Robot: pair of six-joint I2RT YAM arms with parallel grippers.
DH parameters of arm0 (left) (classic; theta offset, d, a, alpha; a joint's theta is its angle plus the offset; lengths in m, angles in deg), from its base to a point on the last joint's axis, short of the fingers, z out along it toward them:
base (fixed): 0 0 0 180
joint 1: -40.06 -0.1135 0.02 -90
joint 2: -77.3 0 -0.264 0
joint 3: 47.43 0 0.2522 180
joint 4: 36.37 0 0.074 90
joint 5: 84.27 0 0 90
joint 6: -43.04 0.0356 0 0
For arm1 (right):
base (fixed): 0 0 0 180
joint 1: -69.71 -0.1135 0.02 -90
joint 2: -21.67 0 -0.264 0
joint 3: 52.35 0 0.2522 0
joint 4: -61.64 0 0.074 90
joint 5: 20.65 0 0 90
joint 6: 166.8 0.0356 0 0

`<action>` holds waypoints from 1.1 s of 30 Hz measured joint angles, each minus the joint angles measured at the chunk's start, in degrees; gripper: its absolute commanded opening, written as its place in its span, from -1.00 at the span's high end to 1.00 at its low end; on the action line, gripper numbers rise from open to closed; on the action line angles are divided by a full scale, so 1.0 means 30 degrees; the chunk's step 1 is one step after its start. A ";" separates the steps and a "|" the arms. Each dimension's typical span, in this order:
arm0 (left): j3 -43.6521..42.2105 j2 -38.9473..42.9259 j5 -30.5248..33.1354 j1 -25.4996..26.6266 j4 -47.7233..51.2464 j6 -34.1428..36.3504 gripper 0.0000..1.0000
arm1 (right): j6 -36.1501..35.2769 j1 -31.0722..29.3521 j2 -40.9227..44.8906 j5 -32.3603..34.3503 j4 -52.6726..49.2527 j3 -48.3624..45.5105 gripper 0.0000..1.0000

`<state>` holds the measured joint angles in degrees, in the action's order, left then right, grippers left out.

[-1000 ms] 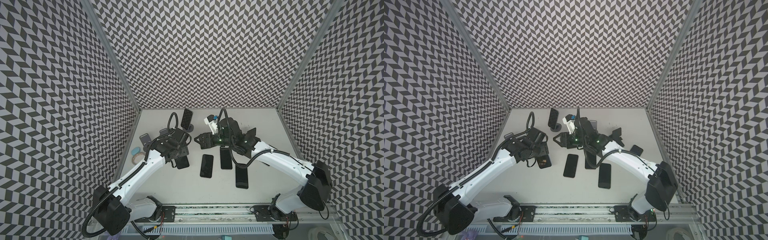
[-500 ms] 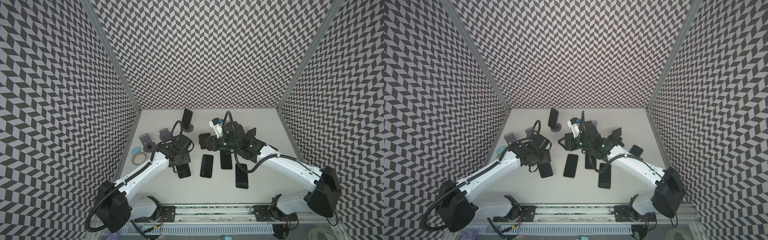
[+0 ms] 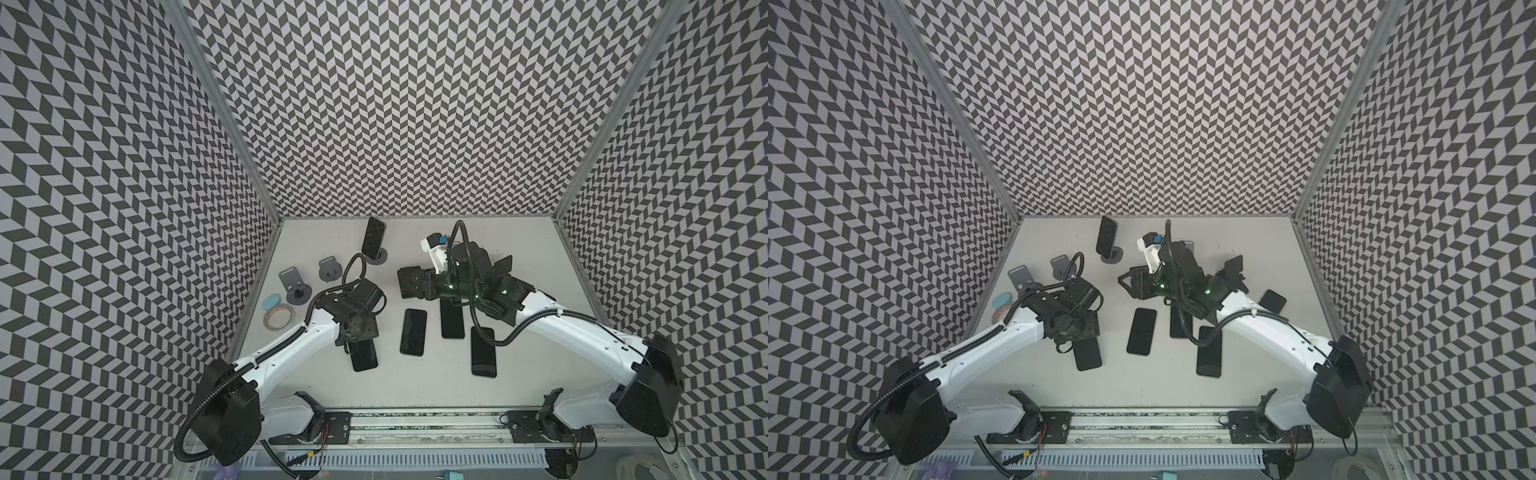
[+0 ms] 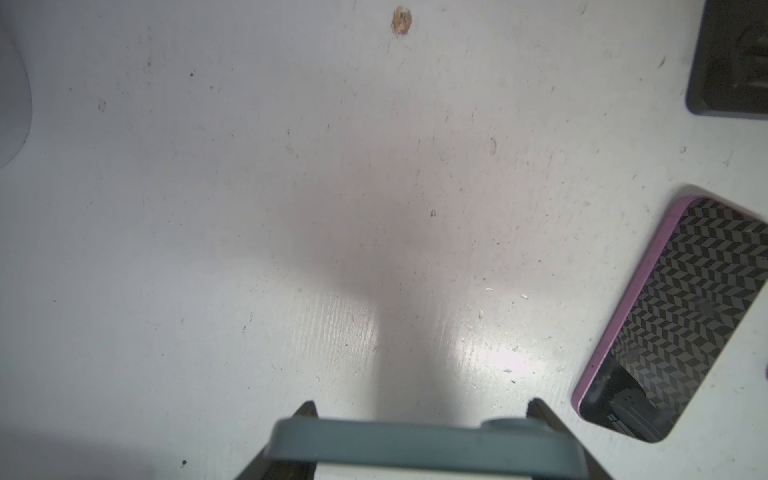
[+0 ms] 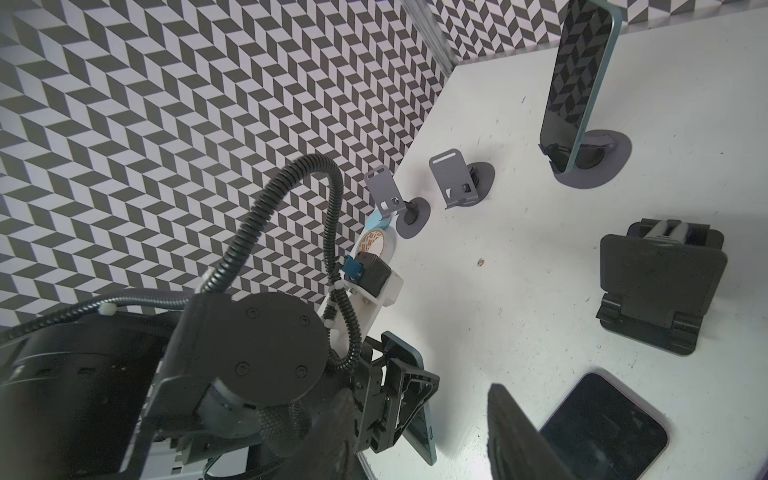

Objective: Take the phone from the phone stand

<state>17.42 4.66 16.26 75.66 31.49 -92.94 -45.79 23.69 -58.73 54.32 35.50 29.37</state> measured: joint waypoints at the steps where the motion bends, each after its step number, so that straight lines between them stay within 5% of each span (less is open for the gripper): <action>1: 0.0000 0.0000 -0.0058 0.0000 -0.0022 0.0015 -0.30 | -0.0007 0.0007 0.0087 0.0095 0.0000 0.0000 -0.01; 33: -0.1370 -0.3002 -0.1042 0.0000 -0.3206 -0.0044 -0.29 | -0.0852 0.0022 0.2499 0.1792 0.0189 -0.1370 -0.04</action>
<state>13.31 -4.34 13.13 75.66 21.88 -93.07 -48.35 23.76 -51.23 59.70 36.07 25.26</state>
